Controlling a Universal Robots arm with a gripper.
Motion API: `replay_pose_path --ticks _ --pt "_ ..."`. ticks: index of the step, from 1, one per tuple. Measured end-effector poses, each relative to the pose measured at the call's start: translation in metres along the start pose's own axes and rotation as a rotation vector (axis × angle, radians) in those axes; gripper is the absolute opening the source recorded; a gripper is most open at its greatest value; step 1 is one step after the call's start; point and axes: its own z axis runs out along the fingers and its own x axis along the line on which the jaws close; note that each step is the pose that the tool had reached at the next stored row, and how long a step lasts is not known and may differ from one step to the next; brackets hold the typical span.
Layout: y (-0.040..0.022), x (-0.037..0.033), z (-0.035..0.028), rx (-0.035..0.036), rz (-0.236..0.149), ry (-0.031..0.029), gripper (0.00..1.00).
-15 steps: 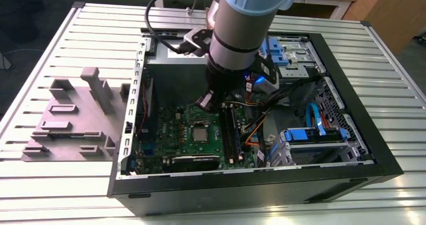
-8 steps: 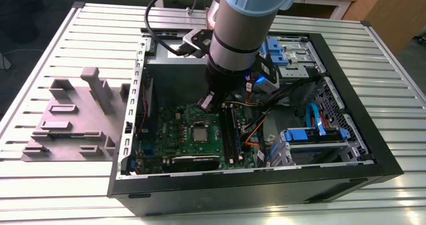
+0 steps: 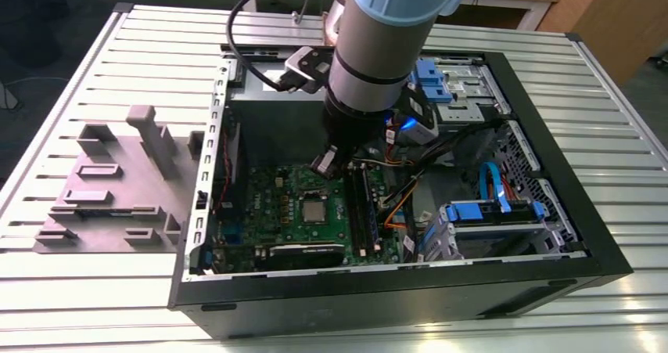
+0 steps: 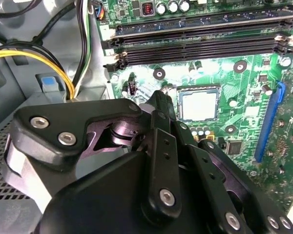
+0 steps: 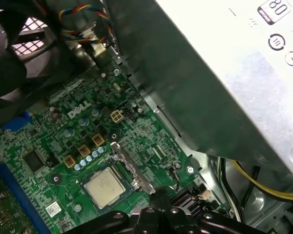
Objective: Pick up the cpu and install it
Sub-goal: 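Close the cpu cover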
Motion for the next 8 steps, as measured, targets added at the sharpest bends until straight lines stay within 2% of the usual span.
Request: replay_pose_path --ticks 8 --pt "-0.0006 0.0010 -0.0001 -0.0010 -0.046 0.0052 0.10"
